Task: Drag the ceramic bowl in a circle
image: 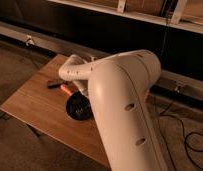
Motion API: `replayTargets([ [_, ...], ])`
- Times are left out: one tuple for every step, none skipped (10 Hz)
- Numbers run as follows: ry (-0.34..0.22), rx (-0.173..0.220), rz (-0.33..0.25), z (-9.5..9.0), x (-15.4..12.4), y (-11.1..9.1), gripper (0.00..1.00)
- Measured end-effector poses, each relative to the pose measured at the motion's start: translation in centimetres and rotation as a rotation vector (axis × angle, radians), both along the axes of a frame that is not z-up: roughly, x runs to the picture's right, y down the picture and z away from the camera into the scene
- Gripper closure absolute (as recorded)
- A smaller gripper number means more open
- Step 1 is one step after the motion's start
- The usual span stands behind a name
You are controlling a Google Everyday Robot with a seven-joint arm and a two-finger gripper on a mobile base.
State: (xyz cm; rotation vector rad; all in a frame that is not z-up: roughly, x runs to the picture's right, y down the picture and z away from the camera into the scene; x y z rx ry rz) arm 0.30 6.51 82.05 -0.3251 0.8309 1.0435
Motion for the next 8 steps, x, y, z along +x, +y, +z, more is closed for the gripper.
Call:
replayTargets([
  [0.033,-0.001,0.002,-0.3,1.6,-0.1,1.00],
  [0.059,-0.006,0.001,-0.6,2.9,0.0,1.00],
  [0.078,-0.013,-0.002,-0.9,4.0,0.2,1.00],
  [0.105,-0.027,-0.006,-1.3,5.6,0.9,1.00],
  [0.118,-0.036,-0.010,-1.6,6.5,1.2,1.00],
  [0.131,-0.046,-0.014,-2.0,7.6,1.7,1.00],
  [0.145,-0.054,-0.019,-2.6,8.8,2.2,1.00],
  [0.147,-0.060,-0.023,-3.0,9.4,2.5,1.00],
])
